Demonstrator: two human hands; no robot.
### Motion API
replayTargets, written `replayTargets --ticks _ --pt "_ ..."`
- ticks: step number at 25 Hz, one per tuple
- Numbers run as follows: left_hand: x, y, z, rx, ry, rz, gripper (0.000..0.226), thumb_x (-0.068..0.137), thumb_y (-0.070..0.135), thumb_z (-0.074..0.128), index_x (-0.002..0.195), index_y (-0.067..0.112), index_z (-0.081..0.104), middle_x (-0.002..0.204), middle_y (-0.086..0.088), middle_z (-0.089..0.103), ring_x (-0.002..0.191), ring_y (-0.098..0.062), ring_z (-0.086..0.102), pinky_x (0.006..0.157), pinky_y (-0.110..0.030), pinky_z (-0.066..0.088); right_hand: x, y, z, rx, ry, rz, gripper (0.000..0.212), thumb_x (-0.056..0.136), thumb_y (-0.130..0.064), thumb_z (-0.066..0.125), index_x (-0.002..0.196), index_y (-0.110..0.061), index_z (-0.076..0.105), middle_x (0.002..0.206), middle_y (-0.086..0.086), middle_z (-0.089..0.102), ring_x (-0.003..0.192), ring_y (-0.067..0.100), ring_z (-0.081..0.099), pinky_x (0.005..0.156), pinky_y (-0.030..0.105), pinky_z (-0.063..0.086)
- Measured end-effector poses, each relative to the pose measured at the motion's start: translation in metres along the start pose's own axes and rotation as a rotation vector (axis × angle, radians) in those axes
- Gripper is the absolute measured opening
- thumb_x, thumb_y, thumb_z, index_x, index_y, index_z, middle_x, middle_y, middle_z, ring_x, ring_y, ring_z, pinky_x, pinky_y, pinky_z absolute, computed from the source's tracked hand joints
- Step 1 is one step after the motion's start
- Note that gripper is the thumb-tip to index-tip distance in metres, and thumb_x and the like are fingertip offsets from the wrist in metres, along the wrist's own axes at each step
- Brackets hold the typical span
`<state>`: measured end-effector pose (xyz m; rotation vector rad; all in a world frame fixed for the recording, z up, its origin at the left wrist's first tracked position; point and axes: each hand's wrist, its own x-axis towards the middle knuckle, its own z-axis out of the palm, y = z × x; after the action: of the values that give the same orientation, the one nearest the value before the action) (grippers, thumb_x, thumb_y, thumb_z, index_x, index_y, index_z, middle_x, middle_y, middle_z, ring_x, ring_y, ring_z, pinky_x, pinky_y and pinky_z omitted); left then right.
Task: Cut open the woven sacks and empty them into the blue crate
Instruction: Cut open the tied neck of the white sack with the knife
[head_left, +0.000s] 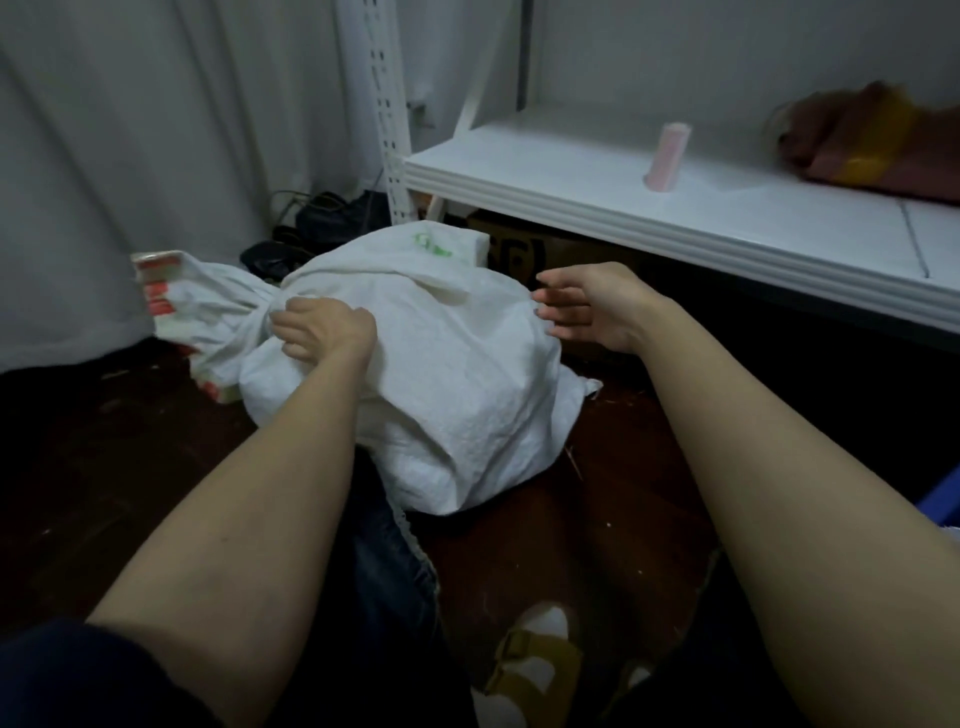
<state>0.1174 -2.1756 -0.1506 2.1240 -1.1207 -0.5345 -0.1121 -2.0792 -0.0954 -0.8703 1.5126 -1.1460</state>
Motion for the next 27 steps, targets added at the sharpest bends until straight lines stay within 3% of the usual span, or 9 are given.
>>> replayTargets --ticks 4,9,13,18,20,22,23,25,27 --pt "0.016 -0.007 -0.003 -0.264 -0.222 -0.121 0.058 0.093 0.014 0.047 0.141 -0.005 0.02 0.144 -0.018 0.032 0.129 -0.032 0.038 0.103 -0.036 0.036 0.003 0.001 0.029 -0.104 -0.052 -0.021 0.016 0.092 -0.017 0.058 0.105 -0.01 0.064 0.089 0.004 0.068 0.075 0.017 0.065 0.07 0.031 0.058" --pt "-0.005 0.007 -0.004 -0.276 -0.266 0.274 0.04 0.088 0.002 0.041 0.127 -0.002 0.045 0.13 -0.022 0.05 0.118 -0.038 0.047 0.098 -0.041 0.041 -0.01 -0.014 0.044 -0.079 -0.097 -0.065 0.014 0.089 -0.017 0.062 0.101 -0.011 0.065 0.088 0.005 0.068 0.072 0.017 0.066 0.068 0.032 0.057" --pt "-0.05 0.034 -0.004 -0.333 -0.395 0.589 0.046 0.081 -0.001 0.042 0.125 0.002 0.055 0.123 -0.017 0.059 0.115 -0.031 0.053 0.095 -0.033 0.04 -0.019 -0.026 0.045 -0.024 -0.052 -0.23 0.012 0.089 -0.013 0.06 0.1 -0.013 0.065 0.094 0.005 0.065 0.079 0.015 0.063 0.07 0.031 0.057" --pt "-0.116 0.062 0.006 -0.282 -0.749 0.874 0.036 0.083 -0.006 0.043 0.116 -0.008 0.056 0.119 -0.026 0.059 0.117 -0.032 0.053 0.082 -0.025 0.039 -0.01 -0.018 0.02 -0.806 0.307 -0.622 0.035 0.082 -0.028 0.065 0.113 -0.014 0.061 0.112 0.01 0.057 0.112 0.023 0.051 0.095 0.029 0.037" --pt "-0.132 0.061 0.013 -0.186 -0.842 0.999 0.033 0.086 0.003 0.046 0.116 -0.004 0.057 0.117 -0.025 0.059 0.115 -0.021 0.052 0.092 -0.023 0.039 -0.009 -0.022 0.007 -0.955 0.287 -0.689 0.041 0.073 -0.046 0.062 0.103 -0.018 0.06 0.103 0.007 0.055 0.106 0.022 0.049 0.087 0.031 0.035" --pt "-0.146 0.06 0.021 -0.049 -0.982 1.094 0.01 0.09 0.009 0.048 0.094 0.009 0.058 0.094 -0.015 0.057 0.096 -0.013 0.05 0.08 -0.011 0.033 -0.006 -0.025 -0.004 -1.042 0.214 -0.668 0.052 0.06 -0.059 0.051 0.094 -0.022 0.061 0.095 0.002 0.06 0.101 0.023 0.056 0.078 0.03 0.038" --pt "-0.152 0.062 0.025 0.037 -1.005 1.085 0.013 0.091 0.012 0.046 0.083 0.02 0.053 0.088 -0.005 0.052 0.092 -0.014 0.047 0.075 -0.013 0.03 -0.003 -0.023 -0.009 -1.044 0.153 -0.664 0.059 0.059 -0.058 0.052 0.106 -0.024 0.061 0.108 0.001 0.062 0.112 0.025 0.055 0.085 0.033 0.041" --pt "-0.161 0.065 0.027 0.238 -0.977 1.022 0.025 0.096 0.011 0.041 0.087 0.028 0.057 0.098 -0.002 0.055 0.106 -0.021 0.05 0.079 -0.022 0.032 -0.003 -0.021 -0.015 -1.001 0.003 -0.64 0.066 0.062 -0.048 0.059 0.126 -0.033 0.052 0.131 -0.009 0.052 0.133 0.027 0.04 0.103 0.049 0.035" --pt "-0.16 0.063 0.03 0.254 -0.957 1.074 0.033 0.096 0.006 0.04 0.123 0.012 0.056 0.133 -0.007 0.052 0.127 -0.02 0.043 0.092 -0.023 0.033 -0.005 -0.021 -0.011 -1.065 -0.09 -0.553 0.054 0.069 -0.04 0.065 0.122 -0.036 0.054 0.12 -0.014 0.051 0.135 0.023 0.037 0.106 0.055 0.03"
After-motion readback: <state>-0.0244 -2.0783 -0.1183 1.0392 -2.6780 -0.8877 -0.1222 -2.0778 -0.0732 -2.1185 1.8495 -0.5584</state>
